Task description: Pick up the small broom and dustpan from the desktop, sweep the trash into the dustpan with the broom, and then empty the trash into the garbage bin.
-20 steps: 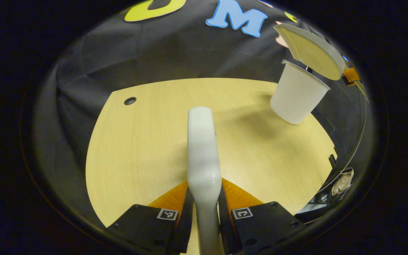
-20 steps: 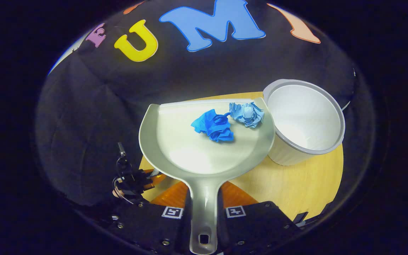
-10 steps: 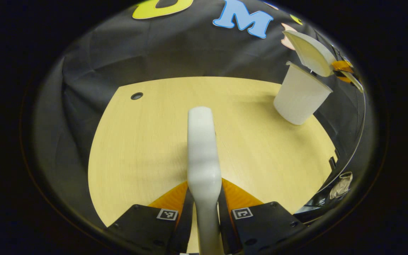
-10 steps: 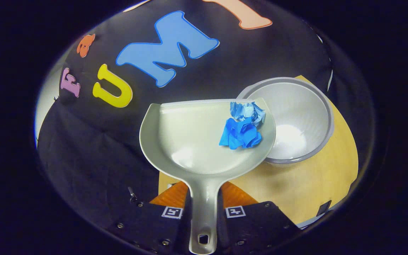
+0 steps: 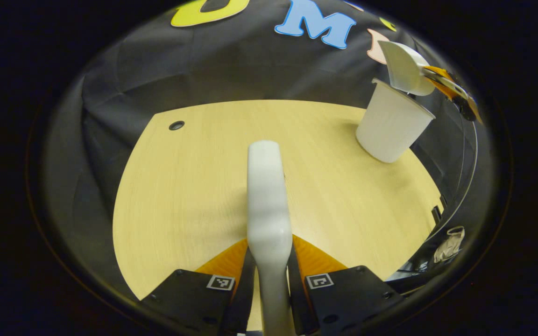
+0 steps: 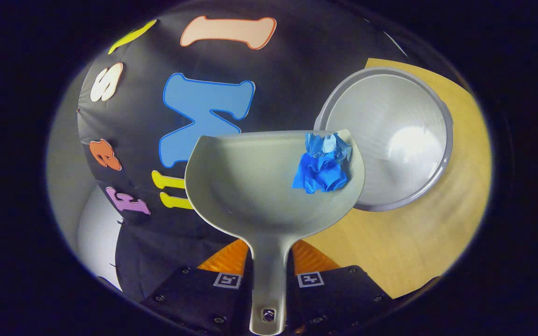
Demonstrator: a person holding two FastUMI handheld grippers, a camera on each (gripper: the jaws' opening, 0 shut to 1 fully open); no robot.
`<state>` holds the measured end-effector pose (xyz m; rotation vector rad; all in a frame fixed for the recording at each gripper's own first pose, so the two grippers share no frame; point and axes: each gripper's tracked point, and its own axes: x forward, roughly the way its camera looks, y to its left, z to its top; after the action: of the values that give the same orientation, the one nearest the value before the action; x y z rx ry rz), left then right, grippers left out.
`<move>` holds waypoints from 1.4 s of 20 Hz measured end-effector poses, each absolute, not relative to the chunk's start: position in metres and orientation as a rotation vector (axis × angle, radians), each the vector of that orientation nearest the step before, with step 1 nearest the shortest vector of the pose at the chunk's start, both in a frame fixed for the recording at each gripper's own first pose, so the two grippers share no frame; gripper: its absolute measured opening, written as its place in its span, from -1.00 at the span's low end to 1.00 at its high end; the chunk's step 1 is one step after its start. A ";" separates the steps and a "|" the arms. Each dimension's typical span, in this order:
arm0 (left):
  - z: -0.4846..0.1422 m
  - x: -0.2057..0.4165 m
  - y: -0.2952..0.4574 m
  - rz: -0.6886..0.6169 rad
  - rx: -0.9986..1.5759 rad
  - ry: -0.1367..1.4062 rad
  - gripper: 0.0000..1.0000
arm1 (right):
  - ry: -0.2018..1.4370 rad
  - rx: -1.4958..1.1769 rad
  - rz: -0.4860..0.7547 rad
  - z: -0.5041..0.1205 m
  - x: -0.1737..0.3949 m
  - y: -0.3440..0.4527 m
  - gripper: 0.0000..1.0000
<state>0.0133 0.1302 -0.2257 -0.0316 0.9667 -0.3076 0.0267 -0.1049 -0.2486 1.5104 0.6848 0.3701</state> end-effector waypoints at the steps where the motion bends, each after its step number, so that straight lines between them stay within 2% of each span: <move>1: -0.225 0.012 0.128 -0.305 -0.034 0.966 -0.13 | 0.670 1.546 0.378 -0.251 0.026 -0.107 -0.41; 9: -0.216 -0.009 0.109 -0.240 -0.058 0.958 -0.13 | 0.576 1.757 0.461 -0.261 0.021 -0.104 -0.41; 13: -0.210 -0.026 0.098 -0.190 -0.082 0.953 -0.13 | 0.600 1.750 0.483 -0.265 0.017 -0.112 -0.41; 19: -0.215 -0.037 0.084 -0.149 -0.137 0.936 -0.13 | 0.656 1.561 0.489 -0.265 0.006 -0.090 -0.42; 22: -0.227 -0.039 0.088 -0.153 -0.156 0.939 -0.13 | 0.655 1.427 0.493 -0.272 -0.033 -0.073 -0.42; 28: -0.232 -0.040 0.120 -0.163 -0.119 0.930 -0.13 | 0.674 1.165 0.461 -0.285 -0.075 -0.014 -0.42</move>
<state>-0.0401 0.1204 -0.2323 -0.1192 0.9299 -0.1631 -0.0755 -0.0141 -0.2845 1.1649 0.6742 0.4607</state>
